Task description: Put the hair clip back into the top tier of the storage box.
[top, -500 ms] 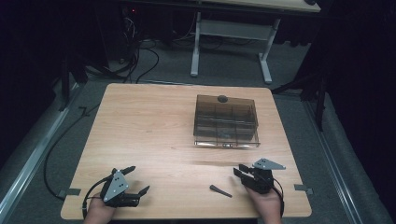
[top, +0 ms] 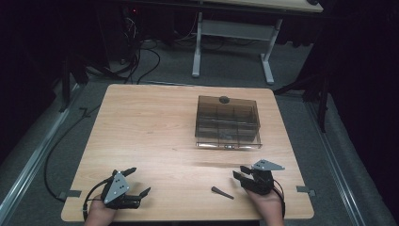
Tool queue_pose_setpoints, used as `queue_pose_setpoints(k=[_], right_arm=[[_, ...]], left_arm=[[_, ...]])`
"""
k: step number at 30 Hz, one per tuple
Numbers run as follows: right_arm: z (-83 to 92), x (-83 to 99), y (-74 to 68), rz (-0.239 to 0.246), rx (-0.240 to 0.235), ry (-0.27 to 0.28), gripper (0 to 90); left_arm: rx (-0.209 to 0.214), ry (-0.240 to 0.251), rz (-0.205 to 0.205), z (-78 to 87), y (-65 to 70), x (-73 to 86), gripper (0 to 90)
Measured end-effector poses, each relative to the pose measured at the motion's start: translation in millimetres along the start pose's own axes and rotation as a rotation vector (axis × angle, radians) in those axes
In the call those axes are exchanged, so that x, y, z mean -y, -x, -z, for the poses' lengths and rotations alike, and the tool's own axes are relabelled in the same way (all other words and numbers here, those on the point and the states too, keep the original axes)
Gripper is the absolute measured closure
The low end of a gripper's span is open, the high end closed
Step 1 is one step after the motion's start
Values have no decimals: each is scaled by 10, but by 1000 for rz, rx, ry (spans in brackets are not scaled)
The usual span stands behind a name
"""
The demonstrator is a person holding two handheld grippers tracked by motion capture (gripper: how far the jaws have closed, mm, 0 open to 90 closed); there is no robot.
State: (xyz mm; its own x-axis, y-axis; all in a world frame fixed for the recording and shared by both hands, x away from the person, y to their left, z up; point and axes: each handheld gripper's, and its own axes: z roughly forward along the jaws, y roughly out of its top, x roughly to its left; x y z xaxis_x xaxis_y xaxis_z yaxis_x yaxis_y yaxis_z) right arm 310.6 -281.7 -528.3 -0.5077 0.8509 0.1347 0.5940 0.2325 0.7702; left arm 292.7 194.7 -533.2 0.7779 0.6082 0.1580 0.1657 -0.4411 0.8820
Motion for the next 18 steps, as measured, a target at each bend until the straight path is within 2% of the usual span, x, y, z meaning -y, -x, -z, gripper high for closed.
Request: queue_pose_setpoints(k=[4, 6, 11, 18], right_arm=[[45, 2, -29, 13, -16, 21, 560], [51, 1, -55, 23, -61, 13, 566], [30, 11, -208, 81, -101, -18, 569], [-4, 25, -415, 133, -203, -38, 592]], left_arm=[[-1, -2, 1, -2, -1, -1, 152], [-2, -4, 3, -7, -2, -2, 152], [-4, -7, 1, -7, 1, -3, 152], [-5, -12, 7, -13, -2, -5, 152]])
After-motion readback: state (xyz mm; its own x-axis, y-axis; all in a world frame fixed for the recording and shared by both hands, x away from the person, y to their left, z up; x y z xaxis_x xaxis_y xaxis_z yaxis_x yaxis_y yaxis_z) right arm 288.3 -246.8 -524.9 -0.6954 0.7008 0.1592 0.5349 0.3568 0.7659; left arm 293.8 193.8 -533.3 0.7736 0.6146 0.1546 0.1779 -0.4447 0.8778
